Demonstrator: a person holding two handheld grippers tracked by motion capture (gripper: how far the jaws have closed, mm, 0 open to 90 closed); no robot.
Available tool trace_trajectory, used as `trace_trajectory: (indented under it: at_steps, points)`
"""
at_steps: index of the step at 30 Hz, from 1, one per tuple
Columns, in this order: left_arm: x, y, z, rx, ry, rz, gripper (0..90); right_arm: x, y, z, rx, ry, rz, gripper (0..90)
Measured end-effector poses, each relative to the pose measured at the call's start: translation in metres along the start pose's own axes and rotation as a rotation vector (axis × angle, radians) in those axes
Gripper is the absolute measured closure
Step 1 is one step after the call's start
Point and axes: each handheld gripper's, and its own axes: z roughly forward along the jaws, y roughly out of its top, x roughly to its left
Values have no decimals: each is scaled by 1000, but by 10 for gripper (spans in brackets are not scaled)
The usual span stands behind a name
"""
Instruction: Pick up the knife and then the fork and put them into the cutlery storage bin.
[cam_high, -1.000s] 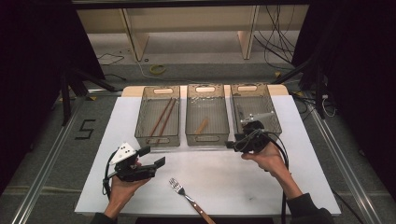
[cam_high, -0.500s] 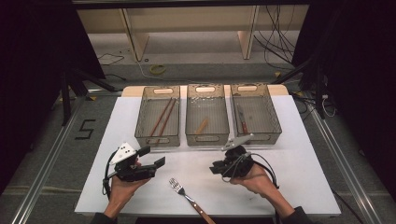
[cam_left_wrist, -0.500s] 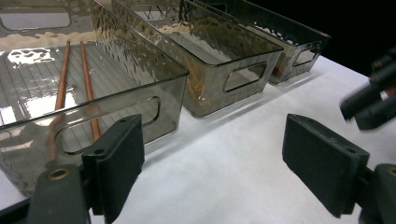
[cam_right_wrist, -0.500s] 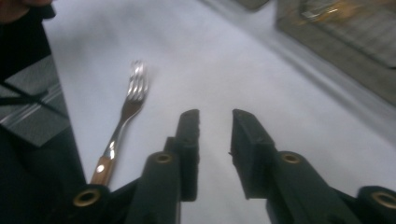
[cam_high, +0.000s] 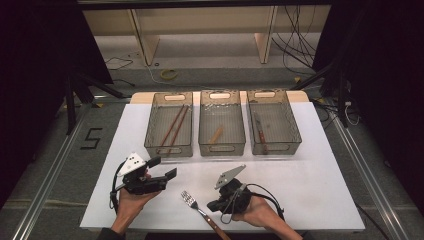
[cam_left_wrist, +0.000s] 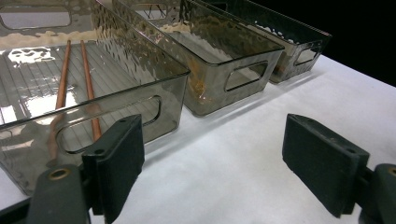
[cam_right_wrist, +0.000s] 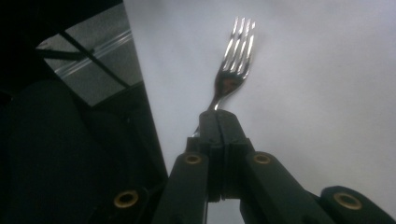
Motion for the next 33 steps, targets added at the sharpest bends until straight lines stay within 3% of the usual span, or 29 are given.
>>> trace_trajectory:
  at_steps: [22, 26, 28, 33]
  points:
    - [0, 0, 0, 1, 1, -1, 204, 25, -5, 29, 152, 57, -124, 900]
    - [0, 0, 0, 1, 1, -1, 204, 27, -4, 28, 175, 37, -156, 900]
    - [0, 0, 0, 1, 1, -1, 204, 28, -5, 29, 203, 5, -175, 900]
    - [0, 0, 0, 1, 2, 0, 204, 22, -6, 26, 216, -10, -160, 900]
